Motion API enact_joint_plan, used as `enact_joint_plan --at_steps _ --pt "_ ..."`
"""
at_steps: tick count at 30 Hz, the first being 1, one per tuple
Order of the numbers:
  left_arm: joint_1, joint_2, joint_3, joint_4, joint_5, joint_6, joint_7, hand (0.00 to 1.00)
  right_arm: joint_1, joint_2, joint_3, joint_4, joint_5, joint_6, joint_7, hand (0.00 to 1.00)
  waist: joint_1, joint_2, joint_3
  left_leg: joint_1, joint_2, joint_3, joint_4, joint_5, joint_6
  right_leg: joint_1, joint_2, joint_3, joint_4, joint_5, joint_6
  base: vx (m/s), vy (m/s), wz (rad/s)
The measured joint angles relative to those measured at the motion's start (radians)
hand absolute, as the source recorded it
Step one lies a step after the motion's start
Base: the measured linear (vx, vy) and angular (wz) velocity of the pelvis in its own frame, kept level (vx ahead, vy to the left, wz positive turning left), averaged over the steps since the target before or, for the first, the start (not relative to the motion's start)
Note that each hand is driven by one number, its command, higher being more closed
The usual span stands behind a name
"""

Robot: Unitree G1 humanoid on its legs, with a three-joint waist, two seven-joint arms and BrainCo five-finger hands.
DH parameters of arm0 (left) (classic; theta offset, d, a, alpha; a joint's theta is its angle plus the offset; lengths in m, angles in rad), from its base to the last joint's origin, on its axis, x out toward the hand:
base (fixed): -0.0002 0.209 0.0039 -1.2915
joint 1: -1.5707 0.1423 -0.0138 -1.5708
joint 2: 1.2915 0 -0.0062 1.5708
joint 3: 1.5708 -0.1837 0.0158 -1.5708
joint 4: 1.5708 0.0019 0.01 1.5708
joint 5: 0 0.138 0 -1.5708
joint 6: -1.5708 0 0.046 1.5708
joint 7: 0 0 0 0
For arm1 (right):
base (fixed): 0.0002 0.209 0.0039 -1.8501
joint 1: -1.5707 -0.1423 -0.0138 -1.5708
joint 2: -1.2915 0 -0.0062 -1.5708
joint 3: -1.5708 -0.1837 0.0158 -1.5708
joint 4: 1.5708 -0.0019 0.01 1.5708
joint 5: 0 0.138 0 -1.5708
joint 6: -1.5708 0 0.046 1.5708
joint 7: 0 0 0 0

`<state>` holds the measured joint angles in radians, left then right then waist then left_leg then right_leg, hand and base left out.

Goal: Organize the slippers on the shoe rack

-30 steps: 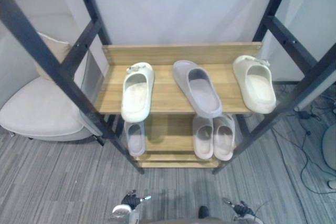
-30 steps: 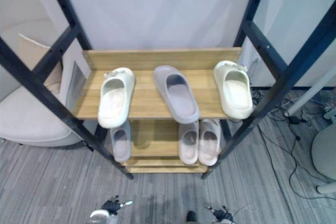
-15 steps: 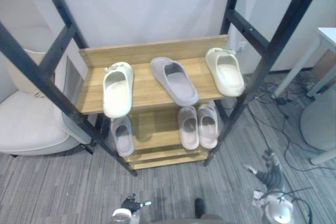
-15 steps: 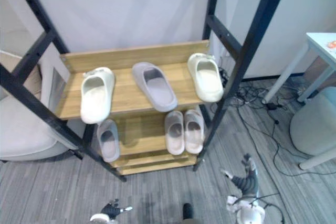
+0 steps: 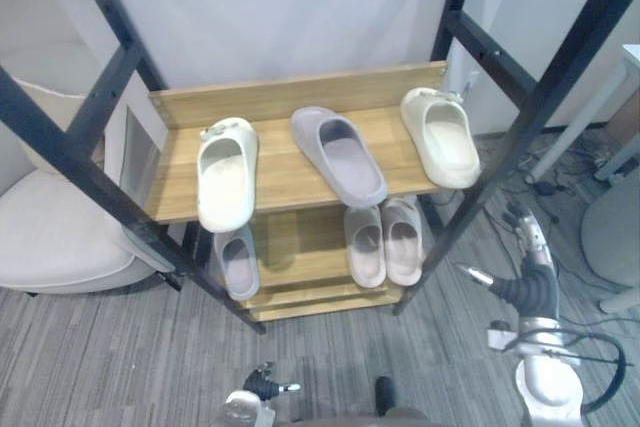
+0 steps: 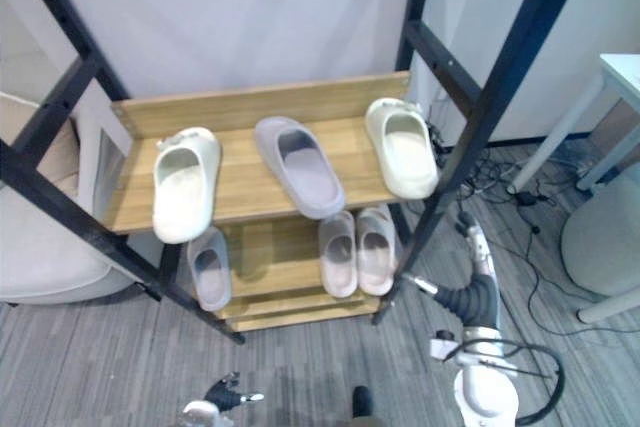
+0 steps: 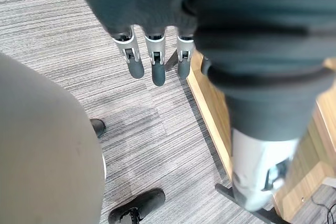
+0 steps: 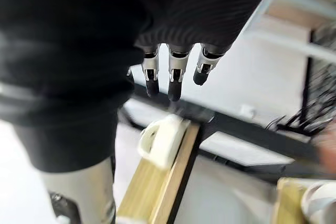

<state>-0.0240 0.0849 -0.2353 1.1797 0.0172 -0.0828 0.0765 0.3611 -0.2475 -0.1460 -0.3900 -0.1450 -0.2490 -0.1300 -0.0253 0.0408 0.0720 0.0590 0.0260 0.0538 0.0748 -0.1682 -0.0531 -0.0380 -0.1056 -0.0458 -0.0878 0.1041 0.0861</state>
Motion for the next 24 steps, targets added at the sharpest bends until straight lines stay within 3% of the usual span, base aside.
enact_joint_plan --at_steps 11,15,24 --pt "0.007 0.002 0.023 -0.001 0.004 -0.001 -0.002 0.00 -0.149 -0.098 -0.007 -0.031 0.045 -0.016 0.003 0.00 0.003 -0.003 -0.001 -0.023 -0.014 -0.045 -0.003 0.011 0.016 0.004 -0.018 -0.035 0.000 0.002 0.006 -0.02 -0.003 0.13" --pt "0.009 0.003 0.052 -0.002 0.006 -0.001 -0.013 0.00 -0.245 -0.136 -0.007 -0.016 0.120 -0.017 0.012 0.00 0.005 -0.007 0.000 -0.024 -0.014 -0.047 -0.002 0.011 0.015 0.005 -0.018 -0.043 0.000 0.000 0.009 0.00 -0.002 0.03" --pt "0.020 0.011 0.054 -0.031 0.000 -0.001 -0.022 0.00 -0.493 -0.294 0.053 0.286 0.188 0.017 0.026 0.00 0.015 -0.018 0.004 -0.041 -0.015 -0.069 -0.006 0.018 0.010 0.000 -0.017 -0.066 -0.001 -0.001 0.010 -0.01 -0.012 0.07"
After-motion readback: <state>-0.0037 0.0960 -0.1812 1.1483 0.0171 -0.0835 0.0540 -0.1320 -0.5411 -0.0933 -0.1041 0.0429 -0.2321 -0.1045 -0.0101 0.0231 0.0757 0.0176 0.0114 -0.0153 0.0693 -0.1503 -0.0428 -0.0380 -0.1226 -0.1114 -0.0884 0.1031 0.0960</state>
